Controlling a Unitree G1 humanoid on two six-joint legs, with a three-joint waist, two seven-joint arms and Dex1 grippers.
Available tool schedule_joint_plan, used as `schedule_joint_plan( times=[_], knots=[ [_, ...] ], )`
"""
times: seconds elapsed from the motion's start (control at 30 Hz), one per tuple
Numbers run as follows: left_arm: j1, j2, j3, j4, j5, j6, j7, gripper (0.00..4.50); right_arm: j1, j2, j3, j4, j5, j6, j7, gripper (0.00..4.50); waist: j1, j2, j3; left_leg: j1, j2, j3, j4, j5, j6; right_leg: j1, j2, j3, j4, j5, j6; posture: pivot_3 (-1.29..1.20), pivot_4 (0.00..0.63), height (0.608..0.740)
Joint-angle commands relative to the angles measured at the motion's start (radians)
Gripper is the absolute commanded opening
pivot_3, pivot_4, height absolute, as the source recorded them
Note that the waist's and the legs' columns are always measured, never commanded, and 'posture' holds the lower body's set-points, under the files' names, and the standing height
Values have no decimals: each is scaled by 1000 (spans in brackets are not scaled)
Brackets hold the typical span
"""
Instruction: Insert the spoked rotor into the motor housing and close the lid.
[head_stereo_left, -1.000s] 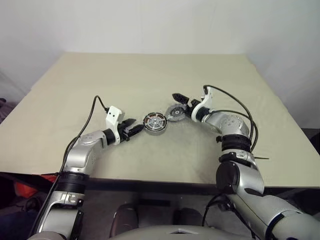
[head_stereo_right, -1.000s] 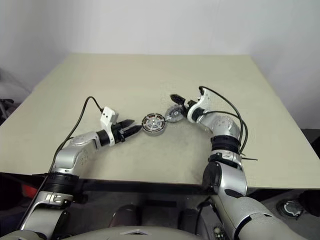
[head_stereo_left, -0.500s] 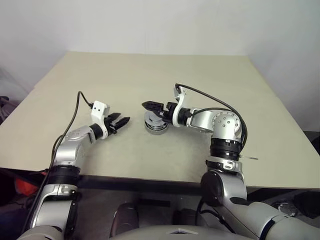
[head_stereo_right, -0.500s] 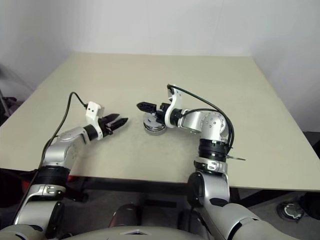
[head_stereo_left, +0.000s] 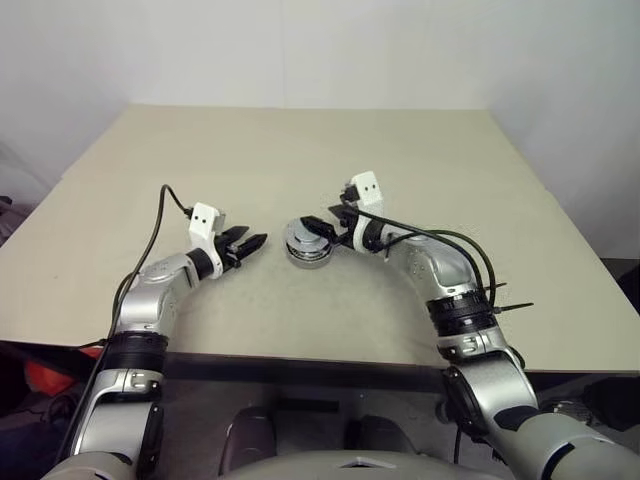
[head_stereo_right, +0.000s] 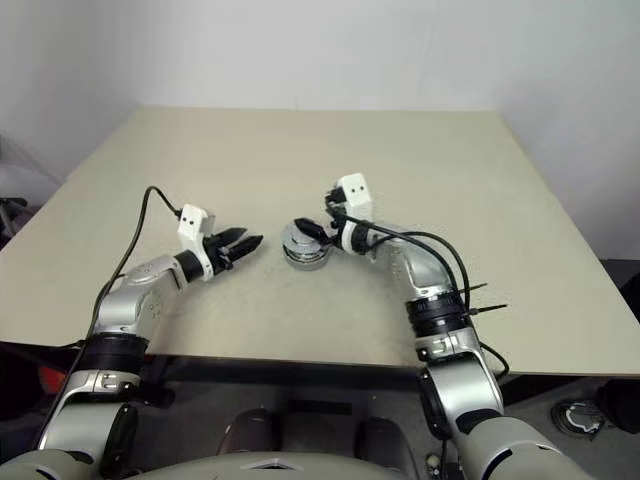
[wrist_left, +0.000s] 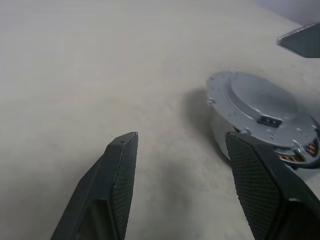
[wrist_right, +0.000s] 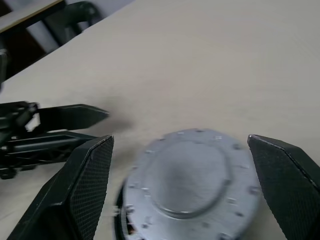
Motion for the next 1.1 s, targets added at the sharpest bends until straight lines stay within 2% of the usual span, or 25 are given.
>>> schedule_joint_plan(
  times=[0.03, 0.27, 0.43, 0.6, 0.77, 0.93, 1.03, 1.1],
  knots=[
    [12, -16, -11, -53, -4, 7, 7, 2957, -22, 17, 16, 7, -22, -46, 14, 4436, 0, 0, 0, 0, 0, 0, 0, 0, 0, 0, 0, 0, 0, -2, -3, 0, 0, 740],
    [16, -22, -7, -58, 2, 1, 28, 2957, -55, 57, -2, 169, -60, -121, -5, 4436, 0, 0, 0, 0, 1, 0, 4, 0, 0, 1, 0, 0, 1, -1, -5, 0, 0, 740],
    [52, -32, -17, -89, 1, 2, 42, 2957, -60, 73, 1, 209, -86, -174, 0, 4436, 0, 0, 0, 1, 2, 0, 4, 0, 0, 1, 0, 0, 1, 0, -5, 0, 0, 740],
    [60, -34, -12, -100, -3, 9, 49, 2957, -50, 78, 27, 226, -117, -201, 26, 4436, -1, 0, 0, 0, 2, 0, 4, 0, 1, 1, 1, -1, 1, 0, -5, 0, 0, 740],
    [44, -18, 6, -81, -6, 8, 52, 2957, -25, 43, 118, 252, -233, -331, 60, 4436, -1, 0, 0, 1, 2, 0, 5, 0, 0, 1, 1, -1, 1, 0, -6, 0, 0, 740],
    [44, -15, 9, -79, -5, 6, 54, 2957, -27, 32, 127, 311, -279, -405, 65, 4436, -1, 0, 0, 1, 2, 0, 5, 0, 0, 2, 0, -1, 1, 0, -6, 0, 0, 740],
    [45, -15, 10, -81, -4, 4, 56, 2957, -25, 34, 115, 303, -277, -406, 73, 3771, -1, 0, 0, 1, 2, 0, 5, 0, 1, 2, 0, -1, 1, 0, -6, 0, 0, 740],
    [46, -16, 10, -82, -4, 2, 58, 2957, -23, 31, 105, 286, -270, -394, 80, 3137, -1, 0, 0, 1, 2, 0, 5, 0, 0, 2, 1, -1, 2, 0, -6, 0, 0, 740]
  ],
)
